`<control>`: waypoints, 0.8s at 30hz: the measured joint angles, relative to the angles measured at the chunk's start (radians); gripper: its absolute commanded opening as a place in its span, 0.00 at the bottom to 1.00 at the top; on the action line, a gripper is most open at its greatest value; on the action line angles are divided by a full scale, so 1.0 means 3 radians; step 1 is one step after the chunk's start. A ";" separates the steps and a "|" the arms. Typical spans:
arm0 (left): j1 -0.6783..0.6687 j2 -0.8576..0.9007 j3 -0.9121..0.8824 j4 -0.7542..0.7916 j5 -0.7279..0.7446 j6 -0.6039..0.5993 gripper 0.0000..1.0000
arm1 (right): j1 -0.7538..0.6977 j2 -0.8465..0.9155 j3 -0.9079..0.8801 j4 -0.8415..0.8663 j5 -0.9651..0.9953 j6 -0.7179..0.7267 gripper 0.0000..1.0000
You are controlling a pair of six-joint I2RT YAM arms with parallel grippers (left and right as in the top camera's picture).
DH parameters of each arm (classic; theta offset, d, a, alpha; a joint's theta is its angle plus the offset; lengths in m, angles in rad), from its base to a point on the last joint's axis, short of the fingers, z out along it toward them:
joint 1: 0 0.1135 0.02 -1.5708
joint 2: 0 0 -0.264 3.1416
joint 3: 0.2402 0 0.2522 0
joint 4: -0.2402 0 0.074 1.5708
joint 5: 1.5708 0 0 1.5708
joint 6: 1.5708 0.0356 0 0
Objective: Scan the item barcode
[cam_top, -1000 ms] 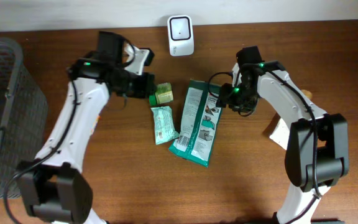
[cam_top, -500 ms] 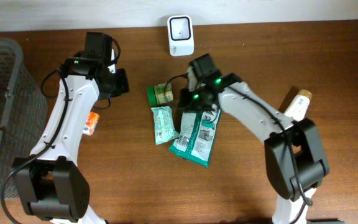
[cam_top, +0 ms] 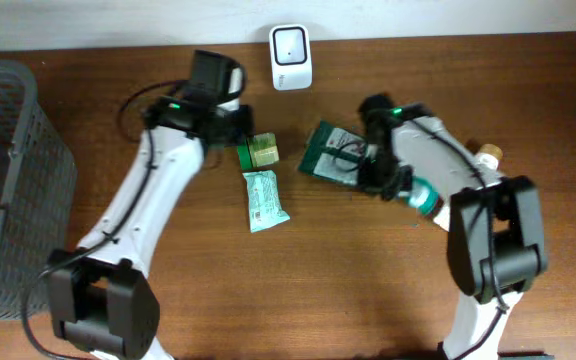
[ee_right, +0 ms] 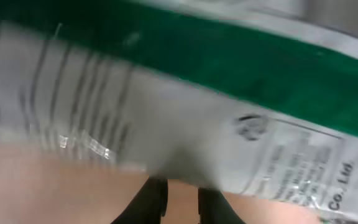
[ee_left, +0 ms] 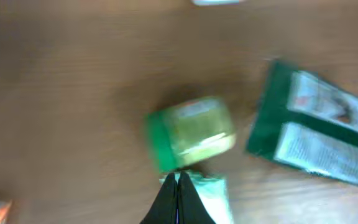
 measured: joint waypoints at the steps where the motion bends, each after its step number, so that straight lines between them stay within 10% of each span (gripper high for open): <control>1: -0.0175 0.0001 -0.0001 0.0161 0.0028 0.0057 0.00 | -0.0140 0.0000 0.0000 0.0104 0.0018 -0.0009 0.20; 9: -0.0623 0.0710 -0.0014 0.1546 0.0702 0.0722 0.00 | -0.1125 -0.0558 0.0025 0.0342 -0.1097 -0.0495 0.48; 14: -0.0721 0.1260 0.0005 0.2200 0.1045 0.1161 0.22 | -0.1492 -0.1236 0.0113 0.0097 -0.1291 -0.0682 0.53; 20: -0.1151 0.1651 0.0011 0.2125 0.0880 0.1495 0.25 | -0.1492 -0.1230 0.0112 -0.0034 -0.1289 -0.0734 0.58; 24: -0.1129 0.1656 0.0216 0.1438 0.0884 0.1043 0.18 | -0.1492 -0.1218 -0.0005 -0.0053 -0.1291 -0.0716 0.59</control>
